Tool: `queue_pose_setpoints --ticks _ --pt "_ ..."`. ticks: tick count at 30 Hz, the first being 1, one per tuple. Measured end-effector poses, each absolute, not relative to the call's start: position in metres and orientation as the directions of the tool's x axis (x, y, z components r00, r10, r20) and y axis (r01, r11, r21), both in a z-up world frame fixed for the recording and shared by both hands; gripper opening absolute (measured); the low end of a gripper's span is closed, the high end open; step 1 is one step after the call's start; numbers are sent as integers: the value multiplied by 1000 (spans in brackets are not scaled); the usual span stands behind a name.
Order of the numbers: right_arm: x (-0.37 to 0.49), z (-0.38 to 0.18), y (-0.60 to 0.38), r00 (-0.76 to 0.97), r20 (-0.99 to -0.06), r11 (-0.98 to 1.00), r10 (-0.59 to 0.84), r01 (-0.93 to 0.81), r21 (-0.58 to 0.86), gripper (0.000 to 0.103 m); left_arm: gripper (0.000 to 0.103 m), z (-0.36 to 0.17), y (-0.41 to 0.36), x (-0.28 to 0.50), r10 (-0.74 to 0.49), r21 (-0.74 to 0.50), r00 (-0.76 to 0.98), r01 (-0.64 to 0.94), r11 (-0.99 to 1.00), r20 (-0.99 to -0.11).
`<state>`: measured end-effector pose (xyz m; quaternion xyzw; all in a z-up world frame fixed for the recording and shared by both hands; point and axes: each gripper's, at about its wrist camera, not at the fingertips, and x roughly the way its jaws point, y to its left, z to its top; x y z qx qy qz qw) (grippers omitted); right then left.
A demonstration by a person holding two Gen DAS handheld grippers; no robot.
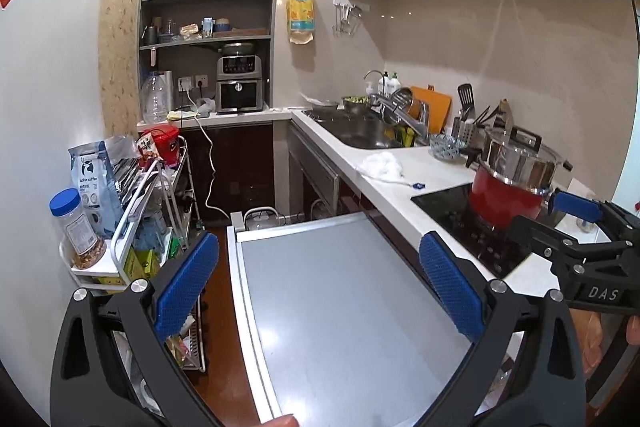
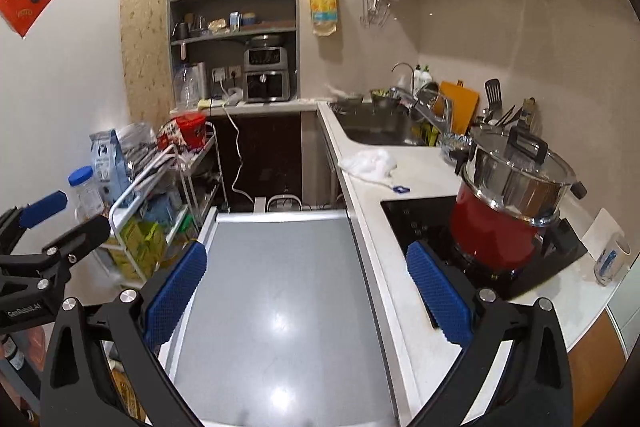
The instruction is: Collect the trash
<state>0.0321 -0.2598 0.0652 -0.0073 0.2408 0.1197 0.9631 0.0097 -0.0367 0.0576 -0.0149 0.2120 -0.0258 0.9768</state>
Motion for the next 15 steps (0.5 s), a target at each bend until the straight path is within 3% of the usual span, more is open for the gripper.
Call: queue_pose_setpoints --ticks 15 --pt "39 68 -261 866 -453 976 213 -205 67 99 101 65 -36 23 -30 -41 915 14 999 -401"
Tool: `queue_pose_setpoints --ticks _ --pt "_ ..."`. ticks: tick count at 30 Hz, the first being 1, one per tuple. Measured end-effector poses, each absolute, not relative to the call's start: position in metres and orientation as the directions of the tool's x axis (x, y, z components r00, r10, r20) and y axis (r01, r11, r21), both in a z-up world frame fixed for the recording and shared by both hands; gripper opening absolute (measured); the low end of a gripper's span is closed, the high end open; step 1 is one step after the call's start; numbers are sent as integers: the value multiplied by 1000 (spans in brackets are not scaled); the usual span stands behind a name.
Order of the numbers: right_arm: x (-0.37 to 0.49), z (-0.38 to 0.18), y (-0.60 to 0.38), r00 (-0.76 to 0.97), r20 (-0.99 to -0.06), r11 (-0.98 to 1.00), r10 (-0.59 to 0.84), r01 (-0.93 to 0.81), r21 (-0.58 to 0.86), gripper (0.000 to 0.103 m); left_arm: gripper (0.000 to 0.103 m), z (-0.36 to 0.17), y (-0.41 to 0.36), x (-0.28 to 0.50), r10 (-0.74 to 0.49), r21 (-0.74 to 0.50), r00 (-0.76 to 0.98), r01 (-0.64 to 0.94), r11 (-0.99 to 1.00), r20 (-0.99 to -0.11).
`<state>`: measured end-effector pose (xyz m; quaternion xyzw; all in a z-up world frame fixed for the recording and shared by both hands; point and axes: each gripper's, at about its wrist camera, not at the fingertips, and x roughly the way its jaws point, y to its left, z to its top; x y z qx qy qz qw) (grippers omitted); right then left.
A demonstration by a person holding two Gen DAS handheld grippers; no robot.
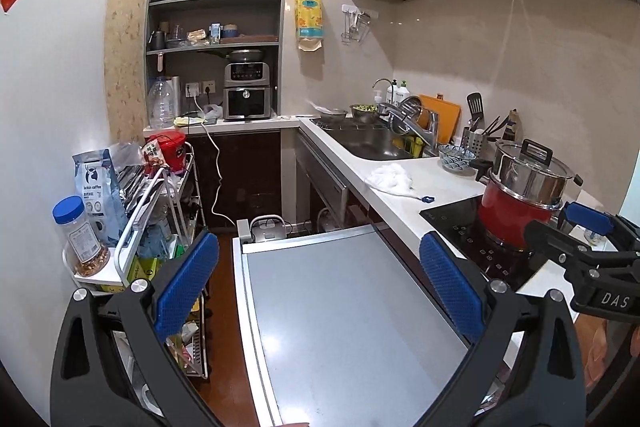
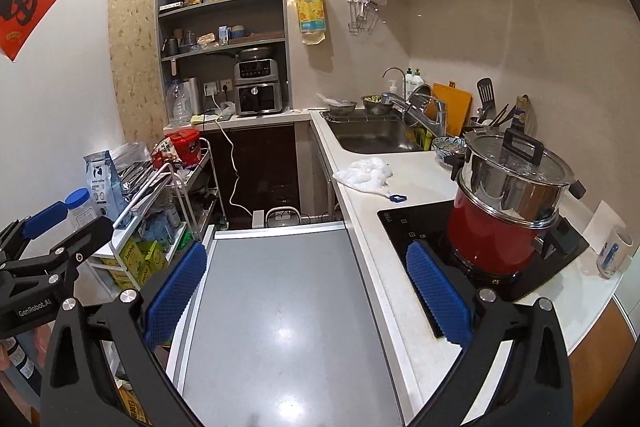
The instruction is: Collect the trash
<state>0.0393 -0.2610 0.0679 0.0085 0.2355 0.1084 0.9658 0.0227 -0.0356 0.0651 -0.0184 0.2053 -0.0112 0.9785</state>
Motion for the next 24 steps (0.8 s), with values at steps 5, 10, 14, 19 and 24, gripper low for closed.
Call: queue_pose_setpoints --ticks 5,10,14,19,24 --pt "40 66 -259 863 -458 976 214 -207 67 99 101 66 -34 26 -12 -30 916 0 1000 -402" --pt "42 64 -256 861 -463 976 212 -209 57 99 101 66 -33 27 -14 -37 915 -1 999 -404" --pt "42 64 -256 860 -464 976 212 -209 57 99 101 65 -33 28 -11 -32 913 -3 999 -407" --pt "44 62 -256 860 -469 979 199 -198 52 99 101 65 -33 29 -10 -35 911 -5 999 -412" --pt "44 62 -257 860 -471 979 198 -196 54 99 101 65 -33 29 -7 -33 911 -8 999 -413"
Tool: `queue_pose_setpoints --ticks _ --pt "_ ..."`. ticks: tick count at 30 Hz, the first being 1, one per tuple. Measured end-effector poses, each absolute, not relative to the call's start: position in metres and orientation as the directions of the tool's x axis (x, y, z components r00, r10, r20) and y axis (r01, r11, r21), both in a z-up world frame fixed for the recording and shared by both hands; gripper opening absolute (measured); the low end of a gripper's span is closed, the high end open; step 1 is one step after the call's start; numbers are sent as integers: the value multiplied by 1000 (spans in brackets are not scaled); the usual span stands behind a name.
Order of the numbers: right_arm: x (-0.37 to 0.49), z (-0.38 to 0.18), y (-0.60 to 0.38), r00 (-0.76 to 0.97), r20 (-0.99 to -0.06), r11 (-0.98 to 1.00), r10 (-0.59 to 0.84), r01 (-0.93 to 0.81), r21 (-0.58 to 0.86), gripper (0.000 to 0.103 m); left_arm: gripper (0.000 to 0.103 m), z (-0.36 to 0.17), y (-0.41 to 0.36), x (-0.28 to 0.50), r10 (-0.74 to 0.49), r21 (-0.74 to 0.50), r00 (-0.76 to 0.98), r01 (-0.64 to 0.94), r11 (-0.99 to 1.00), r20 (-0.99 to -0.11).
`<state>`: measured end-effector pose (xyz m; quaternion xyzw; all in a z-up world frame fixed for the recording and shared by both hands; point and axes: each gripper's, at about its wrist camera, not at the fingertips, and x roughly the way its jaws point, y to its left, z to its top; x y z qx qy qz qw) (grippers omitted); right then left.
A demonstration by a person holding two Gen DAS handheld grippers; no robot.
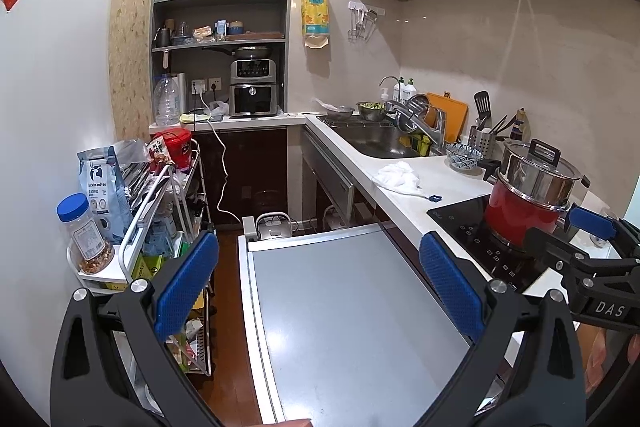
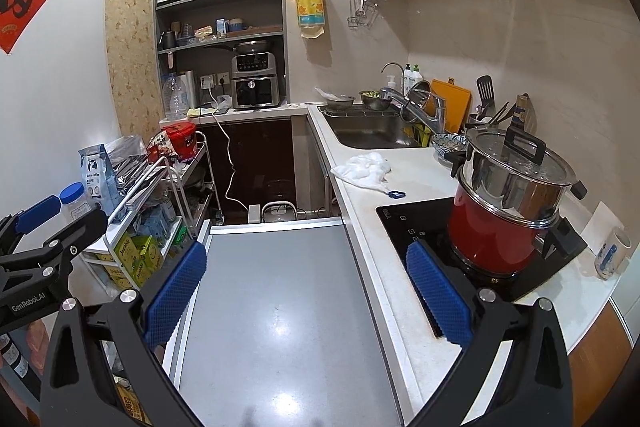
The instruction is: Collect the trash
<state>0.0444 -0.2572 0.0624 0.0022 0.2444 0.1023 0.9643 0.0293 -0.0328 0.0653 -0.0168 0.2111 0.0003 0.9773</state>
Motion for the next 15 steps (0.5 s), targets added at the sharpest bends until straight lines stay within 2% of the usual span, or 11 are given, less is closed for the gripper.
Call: queue_pose_setpoints --ticks 15 --pt "44 63 -258 860 -472 980 195 -194 50 99 101 68 -33 26 -30 -52 910 9 999 -414"
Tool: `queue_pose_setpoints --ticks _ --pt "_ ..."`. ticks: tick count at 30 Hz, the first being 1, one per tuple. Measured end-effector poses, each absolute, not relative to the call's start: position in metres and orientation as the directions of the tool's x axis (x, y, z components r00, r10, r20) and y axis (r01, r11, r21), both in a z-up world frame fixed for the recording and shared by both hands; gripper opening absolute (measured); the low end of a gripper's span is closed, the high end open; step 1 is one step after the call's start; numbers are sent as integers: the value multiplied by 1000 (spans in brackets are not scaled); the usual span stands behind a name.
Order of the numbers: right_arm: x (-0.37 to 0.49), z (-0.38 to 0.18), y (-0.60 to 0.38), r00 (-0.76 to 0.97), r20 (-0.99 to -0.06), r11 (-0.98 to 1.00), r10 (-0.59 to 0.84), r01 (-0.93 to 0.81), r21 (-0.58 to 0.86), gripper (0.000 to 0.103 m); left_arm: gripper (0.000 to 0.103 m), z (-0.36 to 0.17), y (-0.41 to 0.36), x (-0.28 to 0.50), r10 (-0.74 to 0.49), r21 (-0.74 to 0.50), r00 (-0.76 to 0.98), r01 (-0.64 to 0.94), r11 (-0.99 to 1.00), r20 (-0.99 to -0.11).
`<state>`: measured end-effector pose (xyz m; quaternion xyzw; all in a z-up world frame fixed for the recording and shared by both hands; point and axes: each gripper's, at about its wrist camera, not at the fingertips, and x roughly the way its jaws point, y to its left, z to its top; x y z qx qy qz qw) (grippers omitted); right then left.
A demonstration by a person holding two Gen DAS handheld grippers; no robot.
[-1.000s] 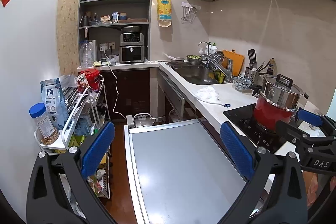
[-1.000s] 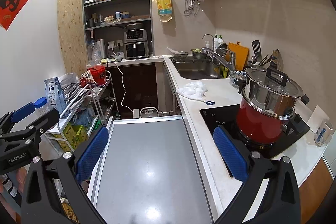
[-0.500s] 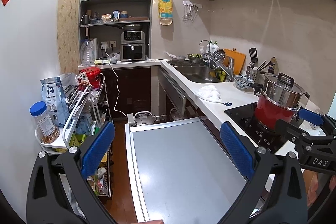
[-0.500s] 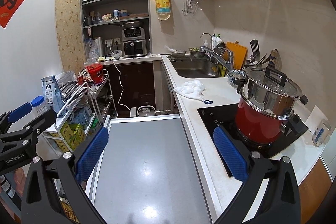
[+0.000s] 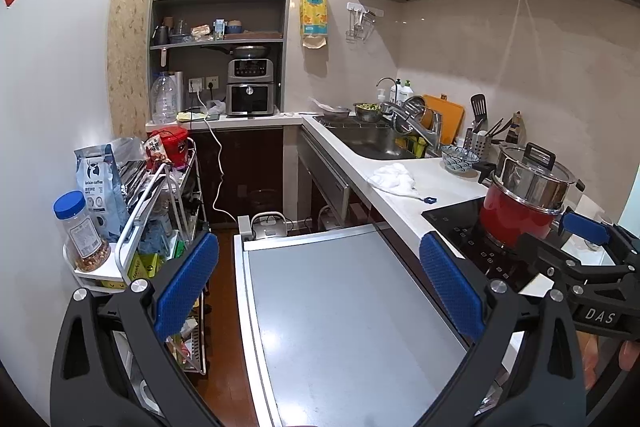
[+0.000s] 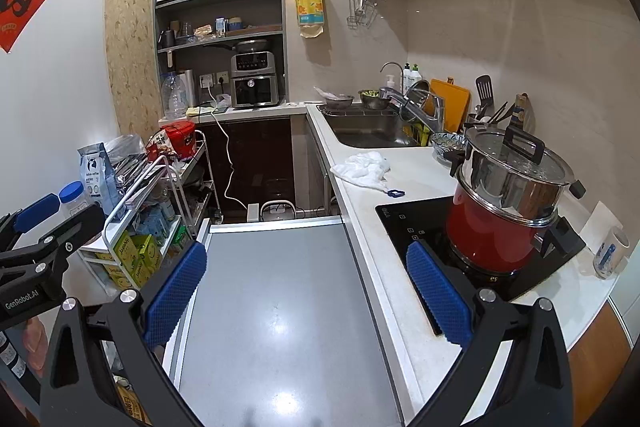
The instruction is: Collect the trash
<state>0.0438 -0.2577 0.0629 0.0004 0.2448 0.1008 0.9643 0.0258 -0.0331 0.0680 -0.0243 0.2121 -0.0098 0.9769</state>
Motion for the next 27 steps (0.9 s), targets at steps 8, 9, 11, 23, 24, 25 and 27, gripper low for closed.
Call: queue_pose_setpoints --ticks 8,9,11,23,24,25,27 --pt "44 63 -259 860 -473 980 193 -192 50 99 101 71 -34 25 -39 -57 911 17 998 -411" --pt "44 63 -259 860 -473 980 192 -192 50 99 101 71 -34 25 -39 -60 911 15 998 -411" --pt "43 62 -260 859 -475 980 193 -192 51 99 101 72 -33 26 -40 -64 911 15 998 -411" --pt "42 60 -264 856 -477 979 197 -195 55 99 101 77 -32 28 -55 -79 907 25 997 -417" --pt "41 60 -265 856 -477 979 198 -195 55 99 101 77 -32 28 -60 -81 907 29 996 -417" --pt "41 59 -264 857 -477 979 196 -194 54 99 101 78 -33 28 -57 -78 908 26 997 -415" --pt "41 59 -266 856 -479 979 197 -194 55 99 101 78 -35 29 -57 -72 909 30 997 -414"
